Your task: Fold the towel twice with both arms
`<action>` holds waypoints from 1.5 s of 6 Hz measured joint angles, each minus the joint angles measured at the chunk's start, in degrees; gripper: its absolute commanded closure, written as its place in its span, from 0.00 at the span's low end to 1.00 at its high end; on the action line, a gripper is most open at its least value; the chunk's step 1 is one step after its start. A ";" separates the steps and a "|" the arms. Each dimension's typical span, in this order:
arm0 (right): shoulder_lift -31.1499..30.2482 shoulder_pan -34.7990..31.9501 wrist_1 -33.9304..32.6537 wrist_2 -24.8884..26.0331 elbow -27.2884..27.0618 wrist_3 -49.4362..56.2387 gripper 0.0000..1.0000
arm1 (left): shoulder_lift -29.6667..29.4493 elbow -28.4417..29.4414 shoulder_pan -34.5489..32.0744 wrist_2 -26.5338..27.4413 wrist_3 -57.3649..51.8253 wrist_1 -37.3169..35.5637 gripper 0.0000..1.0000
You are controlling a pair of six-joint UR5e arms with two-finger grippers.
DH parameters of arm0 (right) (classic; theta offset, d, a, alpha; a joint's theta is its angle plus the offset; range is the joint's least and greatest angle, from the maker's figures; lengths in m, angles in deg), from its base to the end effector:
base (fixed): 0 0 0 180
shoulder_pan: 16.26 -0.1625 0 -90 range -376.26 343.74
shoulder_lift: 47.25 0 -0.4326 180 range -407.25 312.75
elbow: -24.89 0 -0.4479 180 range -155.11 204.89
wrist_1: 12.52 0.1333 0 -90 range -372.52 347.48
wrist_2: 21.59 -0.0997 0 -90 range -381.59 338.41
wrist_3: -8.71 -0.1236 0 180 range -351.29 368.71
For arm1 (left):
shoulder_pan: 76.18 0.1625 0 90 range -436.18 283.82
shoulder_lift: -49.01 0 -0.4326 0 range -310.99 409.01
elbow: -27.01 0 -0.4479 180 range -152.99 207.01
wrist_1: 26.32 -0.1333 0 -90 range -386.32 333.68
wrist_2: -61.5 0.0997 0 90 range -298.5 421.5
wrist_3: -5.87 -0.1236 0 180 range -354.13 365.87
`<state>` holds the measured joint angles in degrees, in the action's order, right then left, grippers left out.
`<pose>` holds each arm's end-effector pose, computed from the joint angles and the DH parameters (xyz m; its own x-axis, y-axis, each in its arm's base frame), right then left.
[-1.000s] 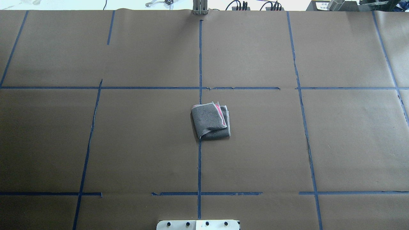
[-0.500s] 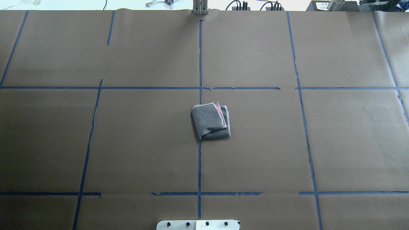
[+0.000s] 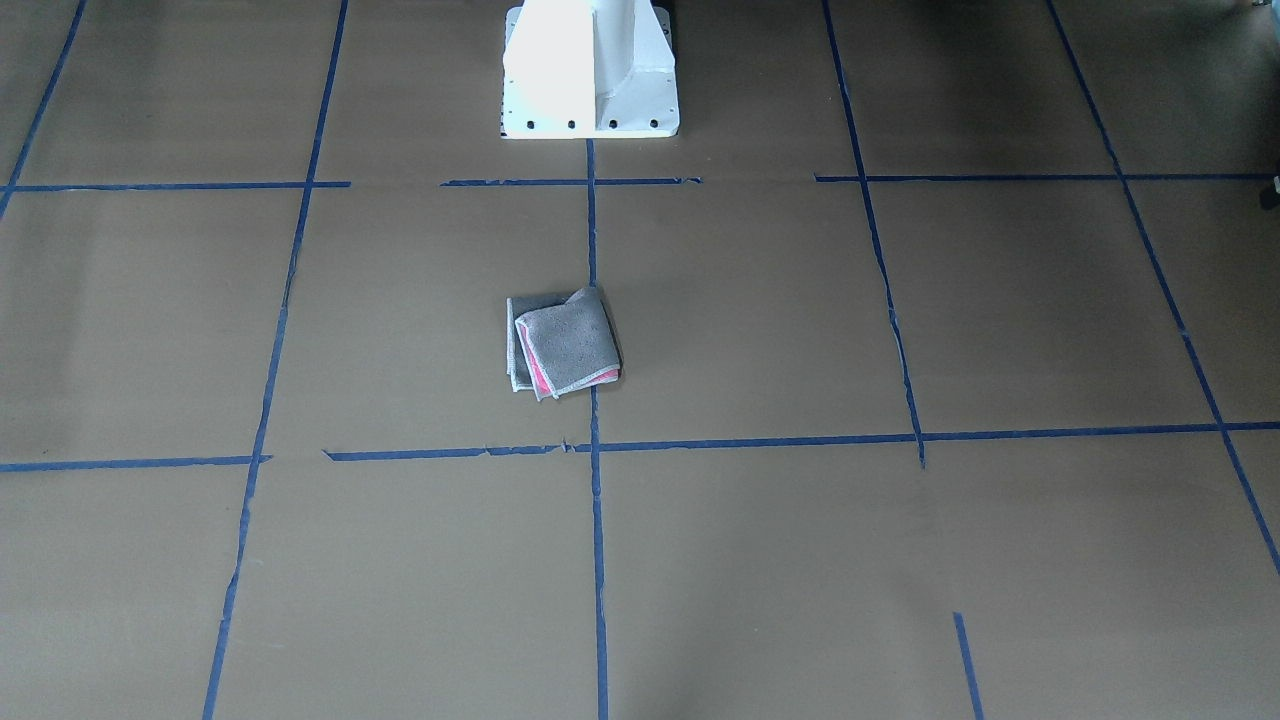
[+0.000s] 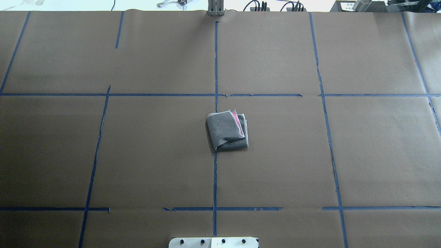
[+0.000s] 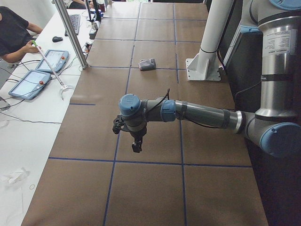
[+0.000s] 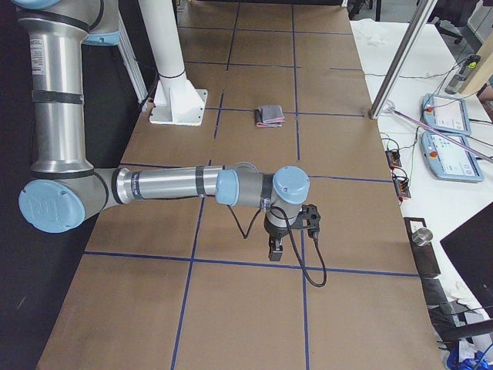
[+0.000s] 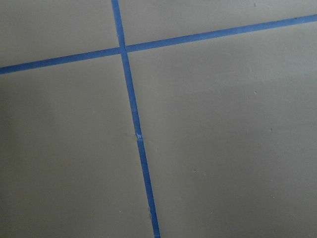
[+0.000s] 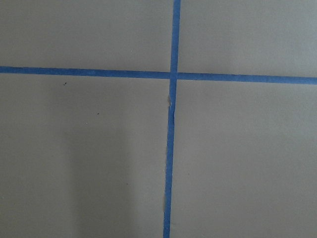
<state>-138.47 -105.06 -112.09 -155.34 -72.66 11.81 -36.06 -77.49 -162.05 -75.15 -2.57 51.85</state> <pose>0.0367 -0.5313 0.6404 0.7208 -0.0301 0.6925 0.0600 0.9980 -0.0191 -0.0072 -0.5026 0.6077 0.6687 0.1669 -0.7245 -0.1720 0.9828 0.0676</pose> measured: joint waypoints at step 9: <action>-1.80 0.03 0.27 -0.71 -1.81 -0.82 0.00 | -0.11 0.38 -0.09 -0.02 4.04 0.05 0.00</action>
<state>-140.27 -105.03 -111.82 -156.05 -74.47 10.99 -36.17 -77.11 -162.14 -75.17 1.47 51.90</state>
